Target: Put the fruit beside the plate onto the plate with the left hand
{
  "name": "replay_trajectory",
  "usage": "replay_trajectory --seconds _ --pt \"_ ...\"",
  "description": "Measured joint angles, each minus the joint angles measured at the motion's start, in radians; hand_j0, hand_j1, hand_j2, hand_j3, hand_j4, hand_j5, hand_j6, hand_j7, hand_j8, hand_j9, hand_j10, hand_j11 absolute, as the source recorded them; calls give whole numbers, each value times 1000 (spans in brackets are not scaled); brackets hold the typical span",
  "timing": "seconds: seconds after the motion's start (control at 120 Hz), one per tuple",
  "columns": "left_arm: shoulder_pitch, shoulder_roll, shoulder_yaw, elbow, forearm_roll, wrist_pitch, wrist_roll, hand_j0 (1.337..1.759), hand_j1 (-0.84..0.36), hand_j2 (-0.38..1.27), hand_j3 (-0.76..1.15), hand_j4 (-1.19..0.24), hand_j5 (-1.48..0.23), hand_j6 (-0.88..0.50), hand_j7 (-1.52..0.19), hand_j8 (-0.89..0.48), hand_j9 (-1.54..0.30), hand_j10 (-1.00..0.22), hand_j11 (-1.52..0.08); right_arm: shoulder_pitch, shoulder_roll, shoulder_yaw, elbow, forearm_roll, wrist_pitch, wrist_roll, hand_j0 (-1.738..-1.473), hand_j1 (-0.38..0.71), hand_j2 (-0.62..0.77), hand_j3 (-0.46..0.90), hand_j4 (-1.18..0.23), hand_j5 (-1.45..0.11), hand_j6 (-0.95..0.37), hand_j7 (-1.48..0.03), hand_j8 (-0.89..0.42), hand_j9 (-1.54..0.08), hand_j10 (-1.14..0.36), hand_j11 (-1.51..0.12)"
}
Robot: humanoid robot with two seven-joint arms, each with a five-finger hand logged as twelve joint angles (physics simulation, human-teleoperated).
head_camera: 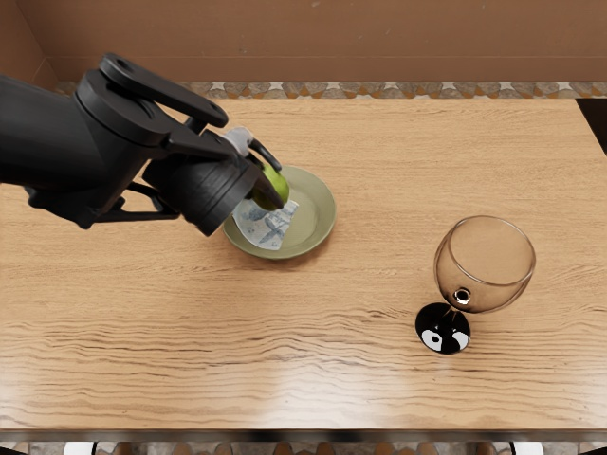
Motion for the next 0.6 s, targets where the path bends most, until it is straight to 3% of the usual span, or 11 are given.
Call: replay_trajectory --seconds 0.033,0.183,0.275,0.367,0.433,0.5,0.6 --pt "2 0 -8 4 3 1 0 1654 -447 682 0 -714 -1142 -318 -1077 -336 -1049 -784 -1052 0 0 0 0 0 0 0 -1658 -349 0 0 0 0 0 0 0 0 0 0" --pt "10 -3 -22 10 9 4 3 1656 -61 332 0 -366 -579 -176 -548 -185 -535 -412 -536 0 0 0 0 0 0 0 -1658 -349 0 0 0 0 0 0 0 0 0 0" --pt "2 1 -19 9 10 -3 2 1657 75 214 0 -244 -383 -122 -363 -128 -354 -273 -355 0 0 0 0 0 0 0 -1658 -349 0 0 0 0 0 0 0 0 0 0" --pt "-29 65 2 5 8 -128 0 1657 163 139 0 -166 -257 -88 -244 -92 -239 -184 -239 0 0 0 0 0 0 0 -1658 -349 0 0 0 0 0 0 0 0 0 0" --pt "-88 174 51 -4 7 -304 -20 1657 206 102 0 -128 -195 -72 -186 -74 -182 -141 -183 0 0 0 1 0 0 0 -1658 -349 0 0 0 0 0 0 0 0 0 0" --pt "-109 327 141 -10 28 -511 -80 1658 237 75 0 -101 -151 -61 -144 -62 -141 -110 -142 0 0 0 0 0 0 0 -1658 -349 0 0 0 0 0 0 0 0 0 0" --pt "-8 611 229 -12 195 -821 -151 1658 268 49 0 -72 -106 -48 -102 -49 -101 -78 -101 0 0 0 0 0 0 0 -1658 -349 0 0 0 0 0 0 0 0 0 0"
